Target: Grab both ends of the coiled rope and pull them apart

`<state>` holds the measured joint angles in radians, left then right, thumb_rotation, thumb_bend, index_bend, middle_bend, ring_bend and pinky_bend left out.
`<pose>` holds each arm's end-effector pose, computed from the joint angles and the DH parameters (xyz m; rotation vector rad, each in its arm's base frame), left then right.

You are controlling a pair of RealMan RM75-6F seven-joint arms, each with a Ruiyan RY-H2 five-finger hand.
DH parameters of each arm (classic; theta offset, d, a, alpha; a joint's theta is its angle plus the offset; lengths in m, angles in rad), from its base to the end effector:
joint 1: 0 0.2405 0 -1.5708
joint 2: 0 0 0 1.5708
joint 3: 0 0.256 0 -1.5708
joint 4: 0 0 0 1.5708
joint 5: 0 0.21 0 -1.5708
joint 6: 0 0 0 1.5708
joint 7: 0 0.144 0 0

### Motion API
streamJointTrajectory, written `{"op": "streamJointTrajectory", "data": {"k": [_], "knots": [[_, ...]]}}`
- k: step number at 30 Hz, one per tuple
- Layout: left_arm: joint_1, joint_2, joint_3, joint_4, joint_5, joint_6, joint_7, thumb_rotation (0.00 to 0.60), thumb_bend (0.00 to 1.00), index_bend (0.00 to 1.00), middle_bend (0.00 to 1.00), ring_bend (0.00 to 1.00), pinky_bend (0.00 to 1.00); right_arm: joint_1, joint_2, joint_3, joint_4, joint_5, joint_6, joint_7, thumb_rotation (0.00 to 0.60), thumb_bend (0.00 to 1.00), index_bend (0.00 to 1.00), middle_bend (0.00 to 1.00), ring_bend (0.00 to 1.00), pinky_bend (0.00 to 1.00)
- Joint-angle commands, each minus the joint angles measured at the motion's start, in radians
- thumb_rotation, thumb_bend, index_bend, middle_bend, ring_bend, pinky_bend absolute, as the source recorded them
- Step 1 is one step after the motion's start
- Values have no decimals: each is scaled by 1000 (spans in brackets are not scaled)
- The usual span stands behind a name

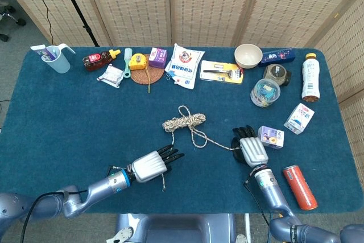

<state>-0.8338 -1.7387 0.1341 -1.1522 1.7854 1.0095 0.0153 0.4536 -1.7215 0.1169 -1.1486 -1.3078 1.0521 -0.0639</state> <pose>-0.1386 0.2741 -0.0997 -2.5254 -0.4531 -1.0225 -0.2606 -0.2921 -0.0447 1.6441 -1.1345 0.8832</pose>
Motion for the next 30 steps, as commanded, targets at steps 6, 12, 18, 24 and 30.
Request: {"op": "streamJointTrajectory", "data": {"k": [6,12,18,24,30], "knots": [[6,4,4,6,4,16,-9,600,430,568,0,0,0,1,-4,0,4,-7,5,6,600,573,665,224,137,0],[11,6,8,8,7,28,-17,600,430,582,0,0,0,-1,-7,1,6,-12,15,13,600,582,681,239,155,0],[18,21,15,-1,14,45,-28,600,429,592,0,0,0,0,-4,3,3,-20,23,18,600,592,692,252,171,0],[32,53,19,-21,17,80,-40,600,431,604,0,0,0,2,1,7,-7,-30,34,23,600,600,705,267,185,0],[51,94,22,-37,11,109,-55,600,430,619,0,0,0,4,18,14,-29,-39,50,16,600,603,711,274,195,0]]}}
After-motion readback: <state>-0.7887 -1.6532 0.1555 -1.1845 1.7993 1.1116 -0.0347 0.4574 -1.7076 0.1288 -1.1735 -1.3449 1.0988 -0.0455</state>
